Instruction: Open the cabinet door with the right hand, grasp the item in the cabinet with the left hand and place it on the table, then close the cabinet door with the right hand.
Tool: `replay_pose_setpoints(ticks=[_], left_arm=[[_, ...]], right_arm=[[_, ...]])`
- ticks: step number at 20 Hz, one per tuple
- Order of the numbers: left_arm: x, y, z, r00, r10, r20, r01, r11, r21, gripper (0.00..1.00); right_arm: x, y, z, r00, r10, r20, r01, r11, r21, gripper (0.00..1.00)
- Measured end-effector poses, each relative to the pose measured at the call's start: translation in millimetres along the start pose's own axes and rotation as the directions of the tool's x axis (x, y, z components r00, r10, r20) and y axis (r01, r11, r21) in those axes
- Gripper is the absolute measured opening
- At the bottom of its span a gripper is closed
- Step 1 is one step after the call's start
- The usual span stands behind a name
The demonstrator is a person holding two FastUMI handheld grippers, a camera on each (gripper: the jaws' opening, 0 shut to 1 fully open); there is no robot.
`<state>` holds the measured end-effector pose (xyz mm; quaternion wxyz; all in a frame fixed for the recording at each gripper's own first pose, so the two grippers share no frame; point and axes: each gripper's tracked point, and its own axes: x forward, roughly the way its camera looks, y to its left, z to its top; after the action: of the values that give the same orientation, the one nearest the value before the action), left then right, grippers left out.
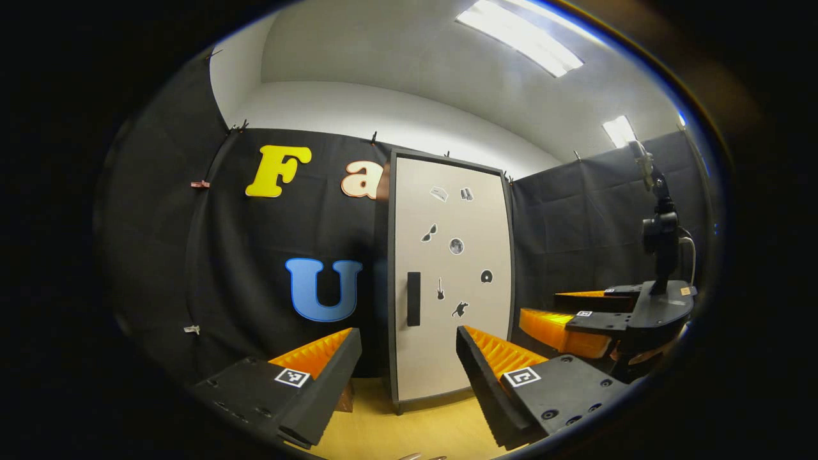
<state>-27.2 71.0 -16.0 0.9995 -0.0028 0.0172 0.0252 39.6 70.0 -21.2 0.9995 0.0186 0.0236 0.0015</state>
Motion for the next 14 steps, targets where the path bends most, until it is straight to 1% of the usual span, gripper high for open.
replay_pose_setpoints(ticks=[2,6,9,11,14], left_arm=[[-4,8,0,1.0,0.011,-0.003,-0.011,1.0,0.02,0.94],[3,18,2,0.999,0.042,0.003,-0.042,0.999,0.029,0.94],[15,23,-2,0.997,0.073,0.002,-0.073,0.997,0.018,0.94],[23,23,-6,0.996,0.093,-0.004,-0.093,0.996,-0.002,0.94],[31,30,-10,0.99,0.138,-0.013,-0.138,0.99,-0.003,0.94]], right_arm=[[11,9,2,1.0,0.01,0.015,-0.01,1.0,0.012,0.97],[43,23,11,0.998,0.044,0.052,-0.045,0.999,0.015,0.97],[71,34,7,0.994,0.101,0.047,-0.102,0.995,0.008,0.97],[92,36,0,0.993,0.115,0.039,-0.115,0.993,-0.011,0.97],[119,47,-11,0.989,0.145,0.033,-0.145,0.989,0.006,0.97]])
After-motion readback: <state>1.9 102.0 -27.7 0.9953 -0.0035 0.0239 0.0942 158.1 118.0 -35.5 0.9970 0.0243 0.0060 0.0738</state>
